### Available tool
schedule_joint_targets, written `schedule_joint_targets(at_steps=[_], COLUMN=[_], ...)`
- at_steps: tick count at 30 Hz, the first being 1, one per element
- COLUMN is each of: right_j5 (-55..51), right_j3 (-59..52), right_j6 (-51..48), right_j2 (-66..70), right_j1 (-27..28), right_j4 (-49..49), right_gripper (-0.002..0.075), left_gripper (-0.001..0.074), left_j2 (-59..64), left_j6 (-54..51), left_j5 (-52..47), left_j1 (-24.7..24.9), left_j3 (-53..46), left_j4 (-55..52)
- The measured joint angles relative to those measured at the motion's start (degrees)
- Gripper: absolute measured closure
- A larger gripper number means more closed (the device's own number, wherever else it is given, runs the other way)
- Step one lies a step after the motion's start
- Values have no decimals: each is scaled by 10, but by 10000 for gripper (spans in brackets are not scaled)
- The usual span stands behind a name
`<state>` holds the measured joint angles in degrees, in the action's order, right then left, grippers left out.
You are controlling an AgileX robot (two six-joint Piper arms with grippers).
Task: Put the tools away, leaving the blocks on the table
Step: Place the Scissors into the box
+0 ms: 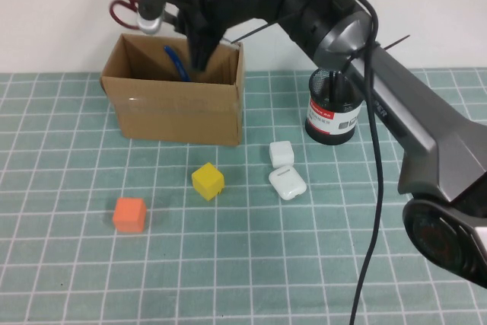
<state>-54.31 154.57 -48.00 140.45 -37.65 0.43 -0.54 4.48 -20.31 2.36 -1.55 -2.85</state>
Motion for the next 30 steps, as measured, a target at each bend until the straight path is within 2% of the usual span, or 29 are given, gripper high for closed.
schedule_joint_targets(at_steps=[6,28,29,30], right_j5=[58,109,109,109], right_j3=[1,1,1,1], right_j6=[-12,-9,-6,-5], right_j2=[17,77,31,77], right_j1=[-3,-9,-7,-9], right_j4=[8,10,7,4], right_gripper=[669,669,669,669], left_gripper=[738,738,738,738], left_j2=[0,0,0,0], left_j6=[0,0,0,0], left_j5=[0,0,0,0], left_j1=[0,0,0,0], left_j3=[0,0,0,0], left_j4=[0,0,0,0])
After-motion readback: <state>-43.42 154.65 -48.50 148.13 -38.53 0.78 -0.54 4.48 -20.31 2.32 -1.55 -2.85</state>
